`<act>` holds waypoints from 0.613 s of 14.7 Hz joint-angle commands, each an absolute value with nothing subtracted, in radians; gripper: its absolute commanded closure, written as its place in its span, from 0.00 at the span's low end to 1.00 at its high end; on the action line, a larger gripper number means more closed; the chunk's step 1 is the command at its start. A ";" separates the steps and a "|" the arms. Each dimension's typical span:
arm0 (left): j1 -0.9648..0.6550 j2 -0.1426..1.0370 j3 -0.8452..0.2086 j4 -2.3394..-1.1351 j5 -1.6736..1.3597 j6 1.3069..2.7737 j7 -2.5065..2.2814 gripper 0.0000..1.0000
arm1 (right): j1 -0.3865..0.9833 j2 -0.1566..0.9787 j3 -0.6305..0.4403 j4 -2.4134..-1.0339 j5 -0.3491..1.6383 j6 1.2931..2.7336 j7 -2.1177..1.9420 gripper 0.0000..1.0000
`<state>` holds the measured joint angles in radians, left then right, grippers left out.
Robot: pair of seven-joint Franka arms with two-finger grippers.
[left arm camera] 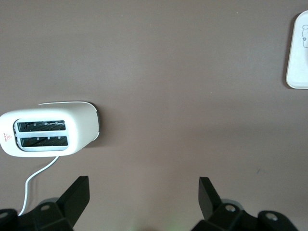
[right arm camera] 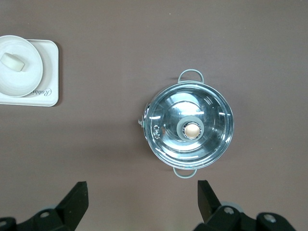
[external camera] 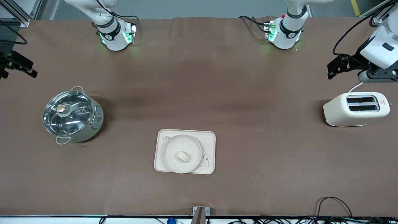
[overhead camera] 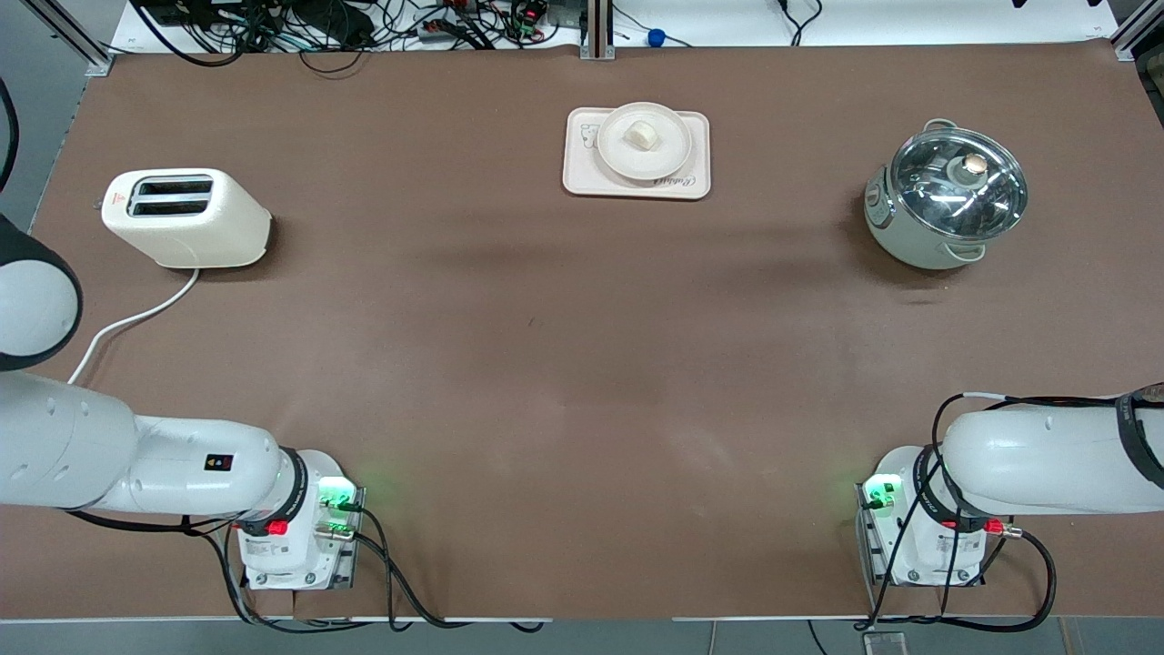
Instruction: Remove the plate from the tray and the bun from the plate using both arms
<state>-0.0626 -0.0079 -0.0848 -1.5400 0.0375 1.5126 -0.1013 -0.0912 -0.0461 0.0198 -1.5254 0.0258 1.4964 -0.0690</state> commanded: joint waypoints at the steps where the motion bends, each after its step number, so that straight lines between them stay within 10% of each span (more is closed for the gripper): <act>1: -0.064 0.018 -0.080 -1.511 0.017 1.517 -0.098 0.00 | -0.094 -0.058 0.023 -1.536 0.029 1.500 -0.071 0.00; 9: -0.078 0.037 -0.087 -1.502 0.018 1.537 -0.106 0.00 | -0.046 0.092 0.021 -1.532 0.233 1.614 -0.046 0.00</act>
<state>-0.0775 0.0294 -0.0876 -1.5261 0.0374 1.5411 -0.1014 -0.0577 0.0379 0.0254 -1.5398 0.1527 1.5914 -0.0677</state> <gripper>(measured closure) 0.000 0.000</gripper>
